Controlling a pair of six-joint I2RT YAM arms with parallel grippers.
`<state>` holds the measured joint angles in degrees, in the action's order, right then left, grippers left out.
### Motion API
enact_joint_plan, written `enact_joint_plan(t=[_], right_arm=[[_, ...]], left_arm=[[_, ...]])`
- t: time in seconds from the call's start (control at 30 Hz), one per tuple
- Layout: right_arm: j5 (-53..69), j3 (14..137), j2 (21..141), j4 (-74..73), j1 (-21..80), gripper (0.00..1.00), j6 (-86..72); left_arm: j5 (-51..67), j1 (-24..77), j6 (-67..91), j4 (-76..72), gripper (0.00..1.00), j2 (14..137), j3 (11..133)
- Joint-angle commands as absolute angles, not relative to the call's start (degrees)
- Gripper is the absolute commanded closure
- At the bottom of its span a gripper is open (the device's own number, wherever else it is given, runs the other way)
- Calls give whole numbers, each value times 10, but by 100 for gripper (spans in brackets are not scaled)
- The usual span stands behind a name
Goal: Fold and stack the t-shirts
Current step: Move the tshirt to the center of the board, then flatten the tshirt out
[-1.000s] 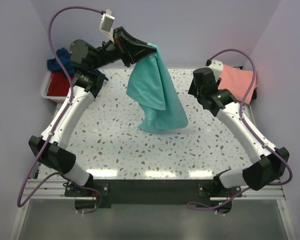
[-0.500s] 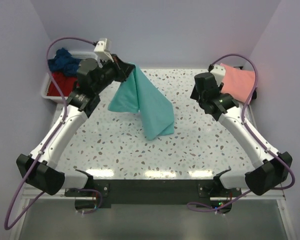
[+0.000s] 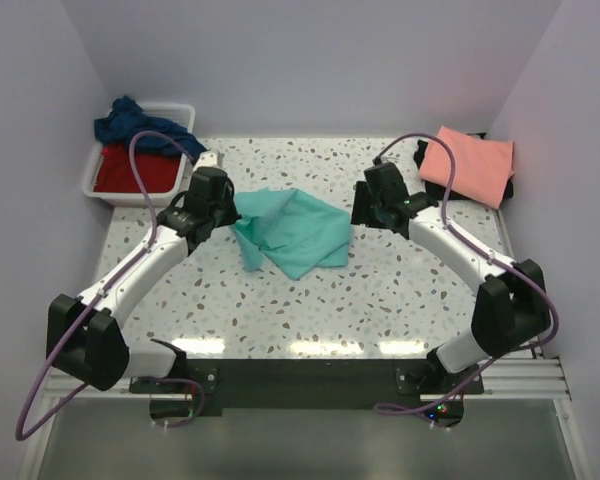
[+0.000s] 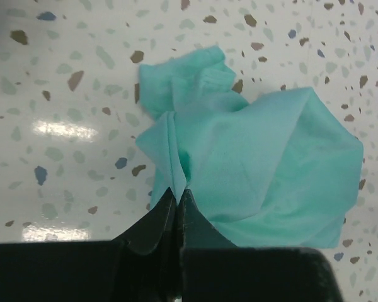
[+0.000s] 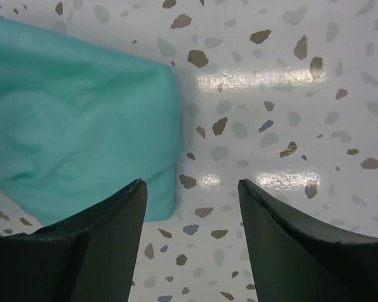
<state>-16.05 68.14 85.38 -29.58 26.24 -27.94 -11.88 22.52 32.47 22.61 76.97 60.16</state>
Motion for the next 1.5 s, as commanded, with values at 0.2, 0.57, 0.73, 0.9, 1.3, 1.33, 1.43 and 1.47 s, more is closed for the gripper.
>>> enact_joint_plan(t=[0.2, 0.57, 0.73, 0.9, 1.3, 1.33, 1.43, 1.47], right_arm=[[-54, 720, 983, -227, 265, 35, -267], [10, 748, 1065, -178, 265, 37, -263], [19, 766, 1094, -183, 265, 42, -273], [13, 791, 1121, -203, 265, 62, -272], [-139, 809, 1013, -282, 272, 100, -250], [-159, 811, 989, -286, 271, 100, -245], [-214, 816, 952, -303, 271, 100, -228], [-226, 821, 931, -307, 271, 100, -222]], left_arm=[[-284, 223, 372, 240, 100, 693, 610], [-269, 223, 371, 246, 100, 710, 621], [-266, 223, 365, 245, 100, 717, 628], [-269, 223, 359, 244, 100, 719, 634], [-354, 221, 327, 270, 100, 701, 685], [-359, 221, 319, 270, 100, 697, 699], [-375, 220, 302, 267, 100, 687, 724], [-381, 219, 297, 265, 100, 685, 730]])
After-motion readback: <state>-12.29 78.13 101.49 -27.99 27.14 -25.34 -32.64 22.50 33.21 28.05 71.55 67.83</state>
